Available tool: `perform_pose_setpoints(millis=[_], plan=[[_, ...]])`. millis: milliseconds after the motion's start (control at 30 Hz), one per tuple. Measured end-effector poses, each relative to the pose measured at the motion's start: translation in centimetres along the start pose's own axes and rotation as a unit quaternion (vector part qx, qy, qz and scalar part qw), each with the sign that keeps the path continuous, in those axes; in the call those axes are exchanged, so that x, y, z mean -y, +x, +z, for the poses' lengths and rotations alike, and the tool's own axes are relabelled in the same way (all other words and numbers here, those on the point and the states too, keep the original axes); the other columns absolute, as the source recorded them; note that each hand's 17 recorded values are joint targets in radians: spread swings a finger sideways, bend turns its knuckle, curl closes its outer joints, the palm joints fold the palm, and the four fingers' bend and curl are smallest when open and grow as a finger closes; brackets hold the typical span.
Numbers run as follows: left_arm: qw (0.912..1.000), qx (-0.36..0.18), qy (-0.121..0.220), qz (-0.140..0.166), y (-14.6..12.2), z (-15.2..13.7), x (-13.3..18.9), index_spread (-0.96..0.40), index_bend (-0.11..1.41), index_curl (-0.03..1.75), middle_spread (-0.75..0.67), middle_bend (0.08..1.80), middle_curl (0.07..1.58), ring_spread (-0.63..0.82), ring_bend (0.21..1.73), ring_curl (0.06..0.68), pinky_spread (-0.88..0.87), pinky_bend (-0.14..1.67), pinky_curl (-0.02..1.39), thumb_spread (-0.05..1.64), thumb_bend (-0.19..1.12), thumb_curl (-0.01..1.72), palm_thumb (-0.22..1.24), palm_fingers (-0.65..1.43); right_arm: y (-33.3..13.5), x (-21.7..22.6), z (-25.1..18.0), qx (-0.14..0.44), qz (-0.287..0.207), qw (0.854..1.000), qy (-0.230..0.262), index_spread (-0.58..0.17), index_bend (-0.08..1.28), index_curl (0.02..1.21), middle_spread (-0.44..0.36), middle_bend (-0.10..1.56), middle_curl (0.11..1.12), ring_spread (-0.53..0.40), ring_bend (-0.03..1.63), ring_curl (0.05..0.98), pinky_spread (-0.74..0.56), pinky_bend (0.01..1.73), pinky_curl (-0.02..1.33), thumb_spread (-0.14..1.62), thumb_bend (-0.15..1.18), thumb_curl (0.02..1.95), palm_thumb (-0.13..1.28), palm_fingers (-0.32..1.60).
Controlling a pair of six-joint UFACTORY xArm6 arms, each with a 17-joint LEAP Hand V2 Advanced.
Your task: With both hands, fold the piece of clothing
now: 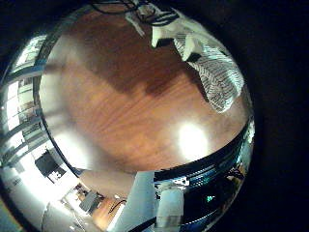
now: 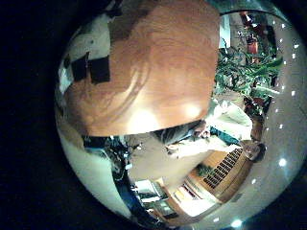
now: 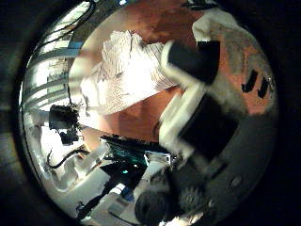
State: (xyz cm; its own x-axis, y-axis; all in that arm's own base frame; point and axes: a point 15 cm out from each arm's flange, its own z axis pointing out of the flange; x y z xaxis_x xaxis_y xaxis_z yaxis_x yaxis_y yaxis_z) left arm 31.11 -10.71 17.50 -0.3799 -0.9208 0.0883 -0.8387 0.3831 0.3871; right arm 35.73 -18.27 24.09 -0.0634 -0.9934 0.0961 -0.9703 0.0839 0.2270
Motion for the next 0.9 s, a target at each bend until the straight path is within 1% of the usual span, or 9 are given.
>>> perform_pose_setpoints(millis=[100, 200, 400, 567, 700, 733, 800, 833, 900], plan=[[1.0, 0.001, 0.004, 0.0, 0.0, -0.3, -0.4, 0.04, 0.18, 0.36, 0.31, 0.18, 0.3, 0.41, 0.64, 0.234, 0.45, 0.37, 0.36, 1.15, -0.03, 0.18, -0.03, 0.07, 0.7, -0.3, 0.7, 0.01, 0.013, 1.0, -0.005, -0.379, 0.33, 0.75, -0.185, 0.85, 0.71, -0.234, 1.32, 0.607, -0.26, 1.32, 0.65, 1.18, -0.05, 0.36, 0.42, 0.03], [1.0, 0.003, 0.006, -0.001, -0.3, -0.5, -0.8, 0.04, 0.18, 0.36, 0.31, 0.18, 0.3, 0.41, 0.64, 0.233, 0.45, 0.37, 0.36, 1.15, -0.03, 0.18, -0.03, 0.07, 0.3, -0.1, 1.8, 0.015, 0.008, 1.0, -0.019, -0.381, 0.31, 0.66, -0.152, 0.71, 0.63, -0.186, 1.15, 0.519, -0.09, 1.19, 0.57, 1.14, -0.03, 0.35, 0.4, -0.05], [1.0, 0.003, 0.009, 0.001, -0.2, -0.6, -1.0, 0.04, 0.18, 0.36, 0.31, 0.18, 0.29, 0.41, 0.64, 0.232, 0.45, 0.38, 0.35, 1.15, -0.03, 0.19, -0.02, 0.07, -0.9, 0.6, 4.8, 0.027, -0.005, 0.998, -0.055, -0.336, 0.23, 0.55, -0.086, 0.56, 0.52, -0.045, 0.96, 0.417, 0.2, 1.03, 0.48, 1.08, -0.03, 0.33, 0.36, -0.02], [1.0, 0.004, 0.006, 0.002, -0.2, -0.3, -1.2, 0.04, 0.18, 0.36, 0.31, 0.18, 0.29, 0.41, 0.64, 0.231, 0.45, 0.38, 0.35, 1.15, -0.03, 0.19, -0.02, 0.07, -2.4, 1.3, 5.9, 0.038, -0.017, 0.997, -0.067, -0.313, 0.17, 0.49, -0.06, 0.49, 0.47, 0.001, 0.92, 0.375, 0.31, 0.96, 0.42, 1.05, -0.02, 0.32, 0.36, 0.03], [1.0, 0.001, 0.006, 0.001, -0.2, -0.2, -1.3, 0.04, 0.18, 0.36, 0.31, 0.18, 0.29, 0.41, 0.64, 0.231, 0.45, 0.38, 0.35, 1.15, -0.03, 0.19, -0.02, 0.07, -3.9, 1.8, 6.2, 0.052, -0.023, 0.996, -0.068, -0.29, 0.17, 0.44, -0.072, 0.47, 0.45, -0.066, 0.98, 0.368, 0.28, 0.93, 0.39, 1.05, -0.01, 0.32, 0.42, 0.16], [1.0, 0.001, 0.004, 0.002, -0.2, -0.1, -1.4, 0.04, 0.18, 0.36, 0.31, 0.18, 0.29, 0.41, 0.64, 0.23, 0.45, 0.38, 0.35, 1.15, -0.03, 0.19, -0.02, 0.07, -4.2, 1.9, 6.3, 0.055, -0.024, 0.996, -0.069, -0.288, 0.17, 0.44, -0.089, 0.49, 0.45, -0.113, 1.02, 0.379, 0.23, 0.94, 0.39, 1.05, -0.01, 0.33, 0.45, 0.25], [1.0, 0.001, 0.0, 0.002, -0.2, 0.3, -1.6, 0.04, 0.18, 0.36, 0.31, 0.18, 0.29, 0.41, 0.64, 0.23, 0.45, 0.38, 0.35, 1.15, -0.03, 0.19, -0.02, 0.07, -4.7, 2.0, 6.4, 0.054, -0.028, 0.996, -0.071, -0.301, 0.17, 0.43, -0.132, 0.53, 0.46, -0.188, 1.1, 0.39, 0.07, 1.01, 0.39, 1.05, -0.01, 0.34, 0.49, 0.46], [1.0, 0.001, 0.0, 0.002, -0.3, 0.3, -1.6, 0.04, 0.18, 0.36, 0.31, 0.18, 0.29, 0.41, 0.64, 0.23, 0.45, 0.38, 0.35, 1.15, -0.03, 0.19, -0.02, 0.07, -5.1, 2.1, 6.4, 0.053, -0.033, 0.996, -0.071, -0.329, 0.18, 0.43, -0.167, 0.6, 0.49, -0.22, 1.15, 0.4, -0.05, 1.08, 0.39, 1.05, 0.01, 0.35, 0.53, 0.7], [1.0, 0.0, -0.003, 0.002, -0.2, 0.6, -1.7, 0.04, 0.18, 0.36, 0.31, 0.18, 0.29, 0.41, 0.64, 0.229, 0.45, 0.38, 0.35, 1.15, -0.03, 0.19, -0.02, 0.07, -5.6, 2.2, 6.6, 0.051, -0.038, 0.995, -0.074, -0.371, 0.23, 0.45, -0.204, 0.68, 0.52, -0.255, 1.19, 0.413, -0.21, 1.14, 0.4, 1.06, 0.01, 0.36, 0.59, 0.97]])
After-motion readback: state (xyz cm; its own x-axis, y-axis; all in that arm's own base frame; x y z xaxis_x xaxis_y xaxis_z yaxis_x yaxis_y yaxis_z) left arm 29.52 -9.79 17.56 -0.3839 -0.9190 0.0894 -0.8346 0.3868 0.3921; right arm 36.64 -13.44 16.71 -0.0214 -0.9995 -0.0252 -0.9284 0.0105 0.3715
